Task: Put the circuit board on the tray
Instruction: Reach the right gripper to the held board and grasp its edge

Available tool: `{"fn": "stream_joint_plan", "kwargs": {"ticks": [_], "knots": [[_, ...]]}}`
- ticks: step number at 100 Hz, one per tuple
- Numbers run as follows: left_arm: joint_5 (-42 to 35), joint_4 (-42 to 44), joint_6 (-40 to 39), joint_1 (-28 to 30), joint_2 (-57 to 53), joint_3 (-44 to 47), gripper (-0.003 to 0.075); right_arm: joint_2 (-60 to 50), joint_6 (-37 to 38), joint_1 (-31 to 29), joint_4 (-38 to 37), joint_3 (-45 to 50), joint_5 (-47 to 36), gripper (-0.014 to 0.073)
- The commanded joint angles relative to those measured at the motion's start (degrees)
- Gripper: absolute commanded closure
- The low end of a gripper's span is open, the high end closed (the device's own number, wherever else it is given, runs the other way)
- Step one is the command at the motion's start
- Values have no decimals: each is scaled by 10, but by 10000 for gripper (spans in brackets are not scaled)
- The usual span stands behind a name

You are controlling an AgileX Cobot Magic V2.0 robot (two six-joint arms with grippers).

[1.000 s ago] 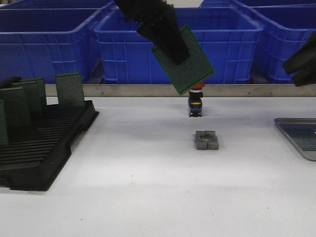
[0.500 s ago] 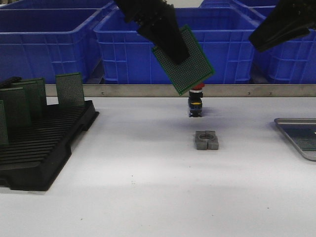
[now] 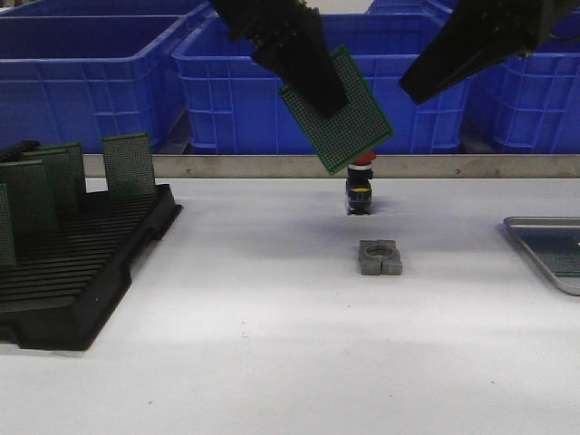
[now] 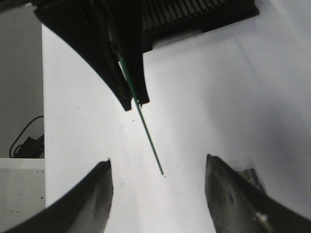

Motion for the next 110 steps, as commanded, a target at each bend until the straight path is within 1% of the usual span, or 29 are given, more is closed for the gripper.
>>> {"fn": "stream_joint_plan", "kwargs": {"ticks": [1,49,110], "knots": [[24,-29,-4,-4,-39,-18,738,-16,-10,2,31,-17,63,148],[24,-29,-5,-4,-39,-18,738,-10,-10,28,35,-17,18,148],[24,-29,-5,-4,-39,-18,738,29,-10,54,47,-17,14,151]]}}
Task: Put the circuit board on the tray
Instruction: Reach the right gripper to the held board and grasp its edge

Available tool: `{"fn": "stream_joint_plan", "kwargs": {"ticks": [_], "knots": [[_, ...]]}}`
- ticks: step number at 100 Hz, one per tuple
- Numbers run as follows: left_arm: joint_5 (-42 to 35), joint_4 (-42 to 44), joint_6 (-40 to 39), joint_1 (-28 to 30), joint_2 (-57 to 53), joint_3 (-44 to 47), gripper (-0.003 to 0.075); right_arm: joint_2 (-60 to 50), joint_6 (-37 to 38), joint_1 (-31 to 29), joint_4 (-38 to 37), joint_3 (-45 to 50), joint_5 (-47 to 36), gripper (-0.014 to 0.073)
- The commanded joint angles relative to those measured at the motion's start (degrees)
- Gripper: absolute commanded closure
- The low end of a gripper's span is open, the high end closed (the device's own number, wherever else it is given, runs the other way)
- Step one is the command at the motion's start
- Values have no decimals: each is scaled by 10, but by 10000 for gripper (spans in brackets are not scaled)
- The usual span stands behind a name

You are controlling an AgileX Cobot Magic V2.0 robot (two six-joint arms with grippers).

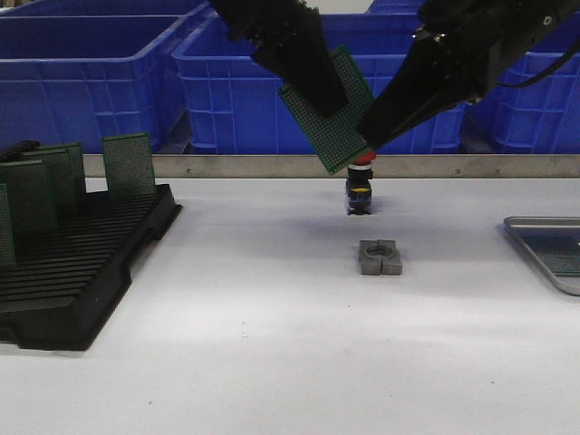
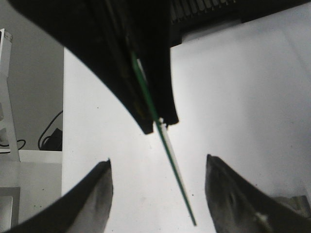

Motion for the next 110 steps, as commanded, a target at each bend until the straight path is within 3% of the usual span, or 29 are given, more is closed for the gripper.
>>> {"fn": "stream_joint_plan", "kwargs": {"ticks": [1,15,37,51,81,88,95,110], "knots": [[24,-29,-4,-4,-39,-18,738,-20,-7,3,37,-17,14,151],[24,-29,-5,-4,-39,-18,738,-19,-7,3,37,-17,13,187],[24,-29,-6,-4,-39,-18,738,-19,-7,3,37,-17,12,441],[24,-29,-6,-4,-39,-18,738,-19,-7,3,37,-17,12,555],[24,-29,-6,-4,-39,-18,722,-19,-7,3,37,-17,10,654],[24,-29,-6,-4,-39,-18,660,-19,-7,3,38,-17,10,654],[24,-29,-6,-4,-39,-18,545,-19,-7,3,38,-17,9,654],[24,-29,-6,-4,-39,-18,191,-19,-7,3,38,-17,9,654]]}}
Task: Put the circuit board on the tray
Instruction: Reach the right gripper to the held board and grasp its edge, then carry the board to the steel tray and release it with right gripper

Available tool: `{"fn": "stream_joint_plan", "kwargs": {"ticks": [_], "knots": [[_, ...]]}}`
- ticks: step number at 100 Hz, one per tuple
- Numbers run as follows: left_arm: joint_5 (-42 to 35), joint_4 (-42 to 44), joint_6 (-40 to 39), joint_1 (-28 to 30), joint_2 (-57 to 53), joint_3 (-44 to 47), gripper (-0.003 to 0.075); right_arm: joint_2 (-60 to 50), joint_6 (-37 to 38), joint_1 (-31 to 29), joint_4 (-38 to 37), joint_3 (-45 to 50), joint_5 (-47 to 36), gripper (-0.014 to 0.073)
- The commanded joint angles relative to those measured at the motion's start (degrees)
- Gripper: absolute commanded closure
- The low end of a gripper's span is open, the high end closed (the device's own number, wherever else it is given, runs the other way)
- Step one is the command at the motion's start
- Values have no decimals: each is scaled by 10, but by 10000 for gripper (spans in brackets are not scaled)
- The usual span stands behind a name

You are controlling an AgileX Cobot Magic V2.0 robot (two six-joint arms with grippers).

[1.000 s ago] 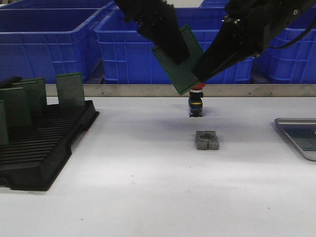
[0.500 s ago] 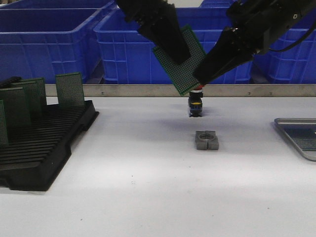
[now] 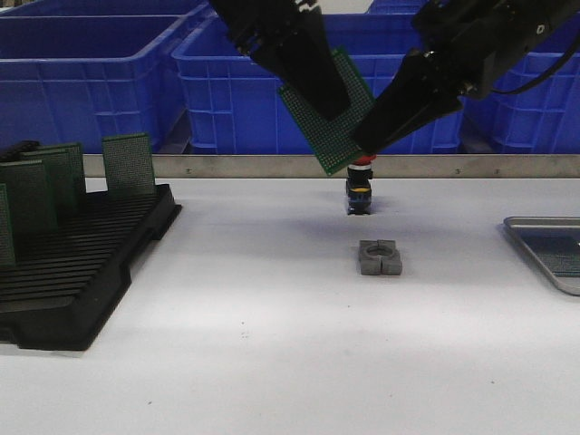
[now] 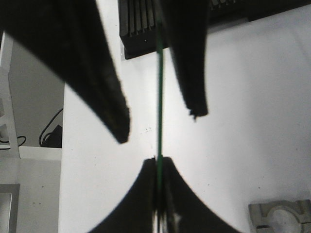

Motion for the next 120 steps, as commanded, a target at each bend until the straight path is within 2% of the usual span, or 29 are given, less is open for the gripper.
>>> {"fn": "stream_joint_plan", "kwargs": {"ticks": [1,4,12,38,58,77,120], "knots": [[23,-29,-6,-4,-39,-18,178,-26,2,0,38,-17,11,654],[23,-29,-6,-4,-39,-18,125,-26,2,0,38,-17,11,654],[23,-29,-6,-4,-39,-18,68,-26,2,0,38,-17,11,654],[23,-29,-6,-4,-39,-18,67,-30,24,-15,27,-17,14,654],[23,-29,-6,-4,-39,-18,67,-51,58,-51,-23,-17,51,654],[22,-29,-6,-4,-39,-18,67,-68,122,-110,-73,-17,60,654],[22,-29,-6,-4,-39,-18,69,-62,311,-274,-97,-17,50,654]]}}
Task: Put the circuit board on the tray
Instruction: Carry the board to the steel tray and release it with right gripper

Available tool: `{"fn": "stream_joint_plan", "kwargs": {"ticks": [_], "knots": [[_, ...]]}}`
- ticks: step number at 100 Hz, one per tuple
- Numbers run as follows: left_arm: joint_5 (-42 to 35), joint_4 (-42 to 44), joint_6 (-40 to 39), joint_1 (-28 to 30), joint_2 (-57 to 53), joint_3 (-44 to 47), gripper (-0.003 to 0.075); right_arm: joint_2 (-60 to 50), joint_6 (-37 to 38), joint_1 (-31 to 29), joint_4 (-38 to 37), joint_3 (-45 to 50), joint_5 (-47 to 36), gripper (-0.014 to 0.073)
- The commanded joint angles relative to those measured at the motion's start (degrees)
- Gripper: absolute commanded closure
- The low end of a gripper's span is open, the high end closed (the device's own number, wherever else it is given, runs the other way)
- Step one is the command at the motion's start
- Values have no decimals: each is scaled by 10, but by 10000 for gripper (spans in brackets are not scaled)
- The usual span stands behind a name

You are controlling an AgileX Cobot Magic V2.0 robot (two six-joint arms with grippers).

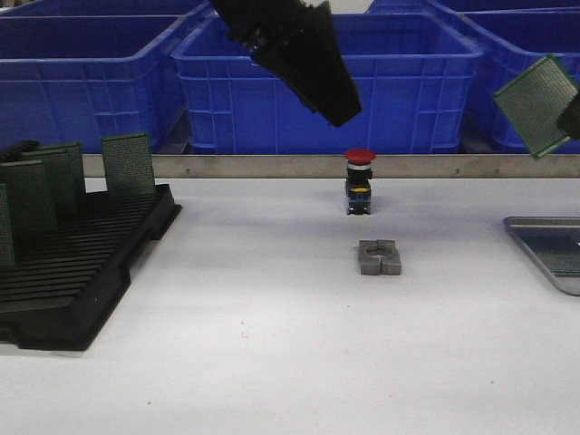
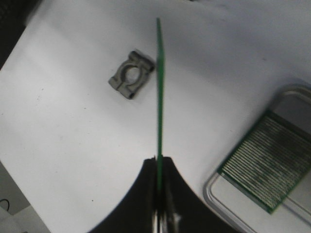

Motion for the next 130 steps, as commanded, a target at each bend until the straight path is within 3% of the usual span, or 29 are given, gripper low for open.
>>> {"fn": "stream_joint_plan", "kwargs": {"ticks": [1,24,82,130], "knots": [[22,-29,-4,-4,-39,-18,69,-23,45,-27,19,-17,48,654],[22,-29,-4,-4,-39,-18,69,17,125,-69,17,-17,44,654],[22,-29,-4,-4,-39,-18,69,110,138,-69,16,-17,44,652],[22,-29,-4,-4,-39,-18,69,120,138,-68,16,-17,40,622]]}}
